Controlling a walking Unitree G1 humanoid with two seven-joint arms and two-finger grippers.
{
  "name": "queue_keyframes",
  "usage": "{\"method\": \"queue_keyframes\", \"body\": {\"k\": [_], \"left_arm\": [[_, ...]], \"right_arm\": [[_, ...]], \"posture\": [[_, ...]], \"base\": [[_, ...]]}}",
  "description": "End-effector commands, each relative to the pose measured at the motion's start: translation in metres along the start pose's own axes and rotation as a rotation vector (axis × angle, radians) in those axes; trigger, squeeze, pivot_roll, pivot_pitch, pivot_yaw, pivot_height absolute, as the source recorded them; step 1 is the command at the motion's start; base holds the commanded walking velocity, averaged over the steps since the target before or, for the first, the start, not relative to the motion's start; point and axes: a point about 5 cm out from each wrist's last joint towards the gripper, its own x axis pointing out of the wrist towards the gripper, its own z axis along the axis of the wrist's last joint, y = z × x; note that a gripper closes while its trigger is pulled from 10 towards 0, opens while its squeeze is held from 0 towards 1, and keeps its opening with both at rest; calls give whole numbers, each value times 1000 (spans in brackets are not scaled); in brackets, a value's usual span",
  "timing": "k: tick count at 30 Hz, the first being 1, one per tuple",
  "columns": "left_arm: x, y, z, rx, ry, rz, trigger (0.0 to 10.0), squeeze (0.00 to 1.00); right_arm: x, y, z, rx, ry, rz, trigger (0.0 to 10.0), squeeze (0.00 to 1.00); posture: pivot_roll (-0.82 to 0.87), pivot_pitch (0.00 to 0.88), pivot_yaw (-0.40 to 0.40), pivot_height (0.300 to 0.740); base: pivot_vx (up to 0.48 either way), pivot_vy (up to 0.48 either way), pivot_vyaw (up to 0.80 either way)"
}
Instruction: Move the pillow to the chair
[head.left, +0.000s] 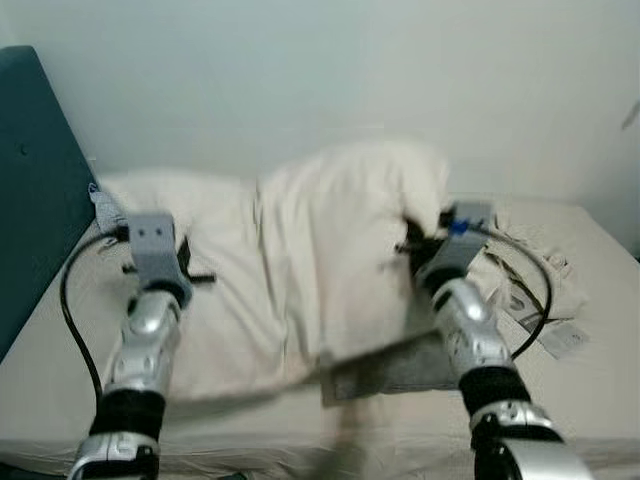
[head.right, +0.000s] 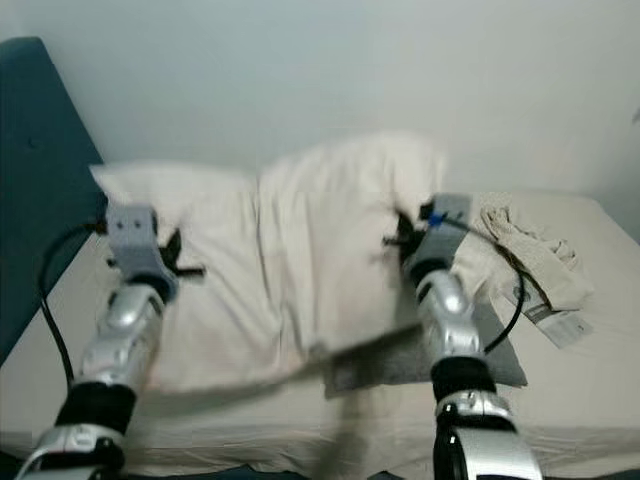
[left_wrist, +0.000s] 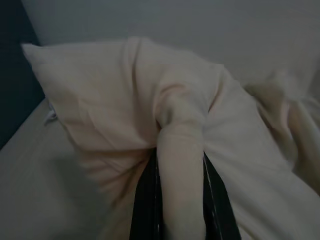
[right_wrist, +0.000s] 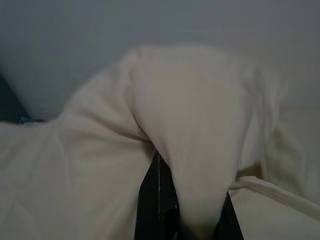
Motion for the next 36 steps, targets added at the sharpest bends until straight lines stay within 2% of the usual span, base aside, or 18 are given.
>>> {"method": "queue_keyframes", "body": {"k": [1, 5, 8, 17, 25, 27, 30, 36], "left_arm": [[-1, -5, 9, 21, -50, -18, 10000, 0], [-4, -9, 4, 5, -35, -29, 10000, 0], [-9, -15, -11, 7, 11, -41, 10000, 0], [-16, -11, -29, -13, 68, 4, 10000, 0], [-19, -12, -40, -73, 138, 19, 10000, 0], [-19, -11, -39, -65, 138, 31, 10000, 0], [-16, -9, -31, -21, 68, 23, 10000, 0], [-16, -8, -39, 60, 87, 0, 10000, 0]], "right_arm": [[3, 7, 14, -5, -79, 31, 10000, 0], [0, 9, 12, -4, -73, 32, 10000, 0], [-1, 13, 10, 7, -70, 37, 10000, 0], [-5, 17, -4, -17, -21, 63, 10000, 0], [-7, 21, -13, -21, 12, 75, 10000, 0], [-8, 23, -15, -27, 16, 78, 10000, 0], [-10, 22, -21, -28, 36, 77, 10000, 0], [-14, 19, -39, -35, 119, 68, 10000, 0]], "posture": [[7, 13, -31, 740], [8, 15, -33, 740], [6, 13, -33, 740], [5, 4, -41, 740], [12, 0, -41, 740], [12, 0, -39, 740], [15, 0, -43, 740], [21, 0, -45, 740]], "base": [[0, 0, 0], [0, 0, 0], [0, 0, 0], [0, 0, 0], [0, 0, 0], [0, 0, 0], [0, 0, 0], [0, 0, 0]]}}
